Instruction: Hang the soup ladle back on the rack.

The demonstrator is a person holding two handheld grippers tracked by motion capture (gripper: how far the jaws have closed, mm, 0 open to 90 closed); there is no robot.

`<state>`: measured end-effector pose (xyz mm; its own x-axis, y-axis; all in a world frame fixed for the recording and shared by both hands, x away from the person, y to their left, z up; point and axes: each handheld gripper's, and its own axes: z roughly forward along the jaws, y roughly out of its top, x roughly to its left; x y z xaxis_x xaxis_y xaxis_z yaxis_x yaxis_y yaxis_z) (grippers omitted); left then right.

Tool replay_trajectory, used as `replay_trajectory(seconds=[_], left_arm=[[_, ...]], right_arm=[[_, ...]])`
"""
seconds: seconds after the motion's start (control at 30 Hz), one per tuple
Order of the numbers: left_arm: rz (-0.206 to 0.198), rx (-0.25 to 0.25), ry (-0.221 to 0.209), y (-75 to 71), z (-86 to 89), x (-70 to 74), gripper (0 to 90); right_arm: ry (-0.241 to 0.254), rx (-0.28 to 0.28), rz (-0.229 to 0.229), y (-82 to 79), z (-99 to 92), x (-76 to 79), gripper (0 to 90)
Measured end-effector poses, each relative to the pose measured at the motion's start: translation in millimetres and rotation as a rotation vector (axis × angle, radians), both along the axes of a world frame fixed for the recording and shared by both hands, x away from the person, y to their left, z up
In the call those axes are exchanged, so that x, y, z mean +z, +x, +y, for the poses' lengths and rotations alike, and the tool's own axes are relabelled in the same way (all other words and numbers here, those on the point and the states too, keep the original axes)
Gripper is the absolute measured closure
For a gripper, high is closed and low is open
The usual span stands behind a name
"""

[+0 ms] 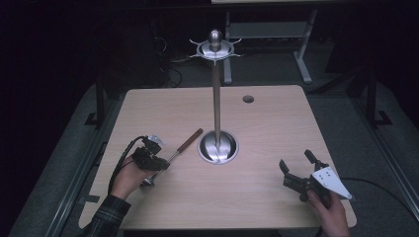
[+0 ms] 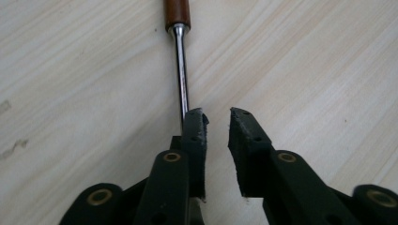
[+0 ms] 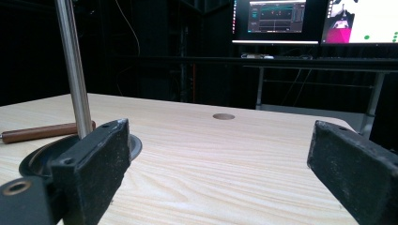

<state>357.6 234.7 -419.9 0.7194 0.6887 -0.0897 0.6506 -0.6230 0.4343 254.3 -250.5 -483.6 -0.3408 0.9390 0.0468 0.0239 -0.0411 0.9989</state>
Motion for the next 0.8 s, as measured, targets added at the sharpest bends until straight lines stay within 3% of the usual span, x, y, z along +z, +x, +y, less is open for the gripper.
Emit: replay_trajectory(seconds=[0.3,0.57,0.77,0.8], left_arm=[[0.000,0.007,-0.021,25.8,-6.7,11.2,61.6],[-0.001,0.014,-0.022,47.7,-21.6,15.4,57.6],[0.018,-0.007,0.001,64.8,-31.9,9.3,56.1],[0.027,-0.021,0.025,69.4,-34.6,5.9,56.4]], right_arm=[[0.004,0.003,0.001,0.2,-0.5,0.0,6.0],[0.003,0.003,0.001,0.2,-0.5,-0.1,6.0],[0.003,0.003,-0.002,0.0,-0.6,-0.1,6.0],[0.004,0.003,-0.003,-0.1,-0.6,-0.1,6.0]])
